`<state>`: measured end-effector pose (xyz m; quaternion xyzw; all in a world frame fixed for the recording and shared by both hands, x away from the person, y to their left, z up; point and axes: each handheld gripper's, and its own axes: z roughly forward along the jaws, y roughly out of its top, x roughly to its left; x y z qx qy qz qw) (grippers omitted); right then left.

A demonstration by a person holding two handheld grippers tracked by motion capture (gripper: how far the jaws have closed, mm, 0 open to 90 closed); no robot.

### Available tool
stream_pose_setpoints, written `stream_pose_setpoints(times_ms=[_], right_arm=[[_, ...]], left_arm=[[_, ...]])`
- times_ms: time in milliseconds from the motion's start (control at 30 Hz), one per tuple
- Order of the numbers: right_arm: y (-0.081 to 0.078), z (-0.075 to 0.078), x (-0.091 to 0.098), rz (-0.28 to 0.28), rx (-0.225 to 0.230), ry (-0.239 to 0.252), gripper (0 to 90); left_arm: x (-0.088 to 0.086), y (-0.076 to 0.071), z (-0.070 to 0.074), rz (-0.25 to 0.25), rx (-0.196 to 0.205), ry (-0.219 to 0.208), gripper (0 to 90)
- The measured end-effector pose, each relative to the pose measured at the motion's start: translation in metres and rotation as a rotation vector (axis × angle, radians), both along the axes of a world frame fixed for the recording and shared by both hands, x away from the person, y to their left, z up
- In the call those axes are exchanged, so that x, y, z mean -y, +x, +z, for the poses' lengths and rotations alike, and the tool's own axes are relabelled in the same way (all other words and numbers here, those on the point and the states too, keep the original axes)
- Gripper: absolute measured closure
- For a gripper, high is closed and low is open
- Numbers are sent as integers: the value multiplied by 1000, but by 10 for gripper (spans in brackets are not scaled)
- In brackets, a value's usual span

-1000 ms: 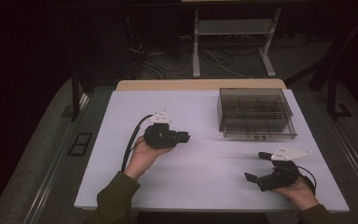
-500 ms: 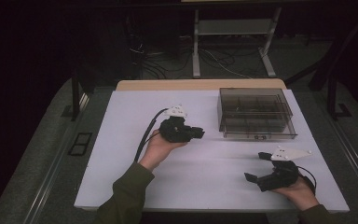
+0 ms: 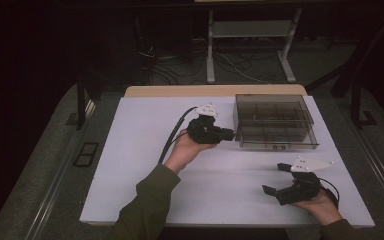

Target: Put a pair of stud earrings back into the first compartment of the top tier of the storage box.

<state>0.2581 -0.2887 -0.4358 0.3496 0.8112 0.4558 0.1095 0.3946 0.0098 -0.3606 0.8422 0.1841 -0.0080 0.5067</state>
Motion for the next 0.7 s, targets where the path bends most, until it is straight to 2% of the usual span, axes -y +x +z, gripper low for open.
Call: stream_pose_setpoints(times_ms=[133,233,433,567,700], right_arm=[[0,0,0,-1,0,0,5],[0,0,1,0,2,1,5],[-1,0,1,0,3,5,5],[-1,1,2,2,6,3,5],[-1,1,2,1,10,4,5]], left_arm=[[15,5,1,-11,-1,-3,788],[28,8,0,-17,2,12,788],[51,14,-5,-24,4,26,787],[63,18,-12,-29,-10,39,784],[67,20,-16,-16,-14,36,710]])
